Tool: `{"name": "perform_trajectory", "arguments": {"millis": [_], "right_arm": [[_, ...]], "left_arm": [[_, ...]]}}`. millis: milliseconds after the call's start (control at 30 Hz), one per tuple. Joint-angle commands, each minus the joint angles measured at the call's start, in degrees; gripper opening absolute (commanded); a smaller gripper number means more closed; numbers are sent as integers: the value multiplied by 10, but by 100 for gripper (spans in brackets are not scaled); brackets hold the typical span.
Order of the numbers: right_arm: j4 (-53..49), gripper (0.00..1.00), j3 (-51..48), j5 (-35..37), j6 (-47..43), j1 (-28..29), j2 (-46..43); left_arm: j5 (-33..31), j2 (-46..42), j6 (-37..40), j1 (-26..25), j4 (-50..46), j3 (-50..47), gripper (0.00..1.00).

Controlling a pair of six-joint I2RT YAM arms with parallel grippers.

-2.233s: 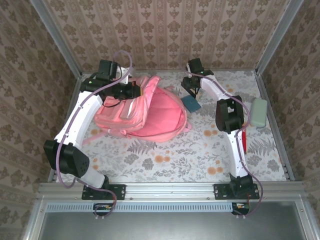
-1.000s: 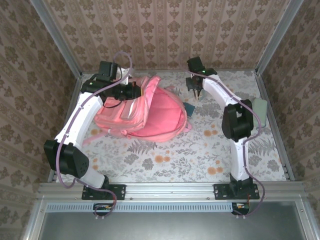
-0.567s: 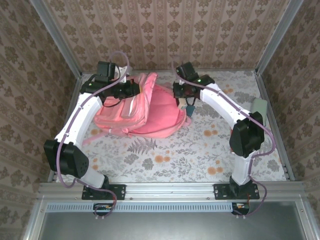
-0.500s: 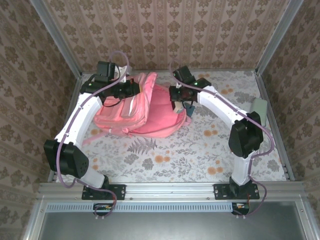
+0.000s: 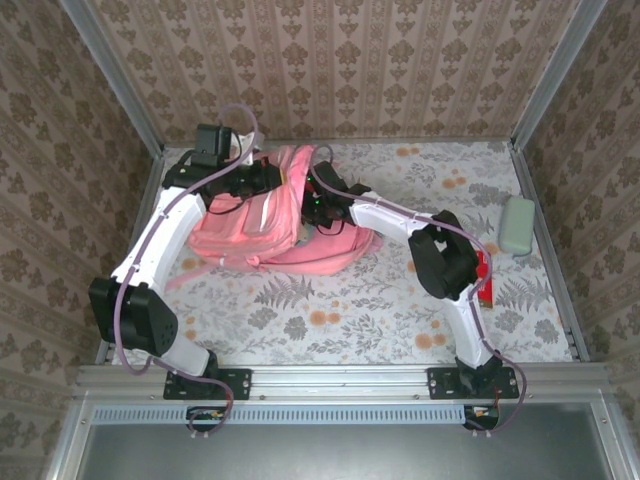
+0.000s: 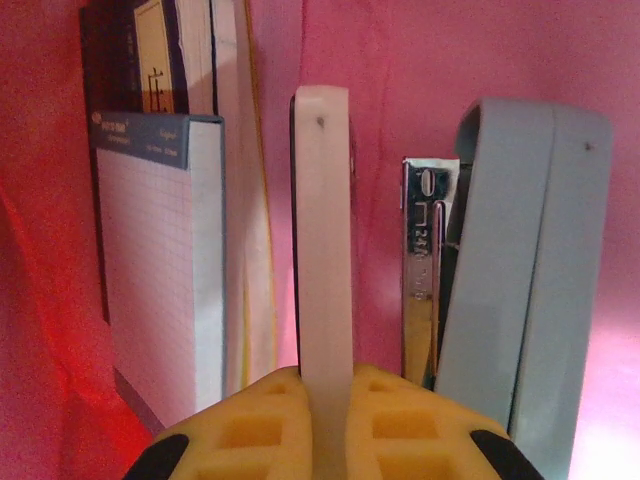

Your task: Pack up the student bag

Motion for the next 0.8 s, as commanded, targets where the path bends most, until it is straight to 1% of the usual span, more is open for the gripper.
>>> {"name": "perform_trajectory", "arguments": {"millis": [0, 67, 133, 167, 200, 300, 667, 767], "right_arm": [[18, 20, 41, -13, 51, 3, 37], [14, 26, 48, -23, 45, 3, 46], [8, 35, 42, -19, 34, 3, 36], [3, 42, 35, -11, 25, 3, 24], [0, 47, 25, 0, 16, 2, 10], [-7, 57, -6, 28, -9, 0, -37], [-25, 58, -120, 55, -55, -23, -181], [-58, 58, -150, 92, -84, -40, -228]], "left_arm": [[11, -5, -13, -4, 49, 1, 0], [11, -5, -12, -5, 47, -1, 0], [11, -7, -10, -5, 45, -1, 0], [10, -8, -9, -5, 43, -2, 0], [10, -8, -8, -5, 43, -3, 0], [8, -10, -5, -4, 41, -5, 0], [18, -12, 4, -3, 42, -18, 0], [26, -14, 10, -5, 39, -19, 0]]}}
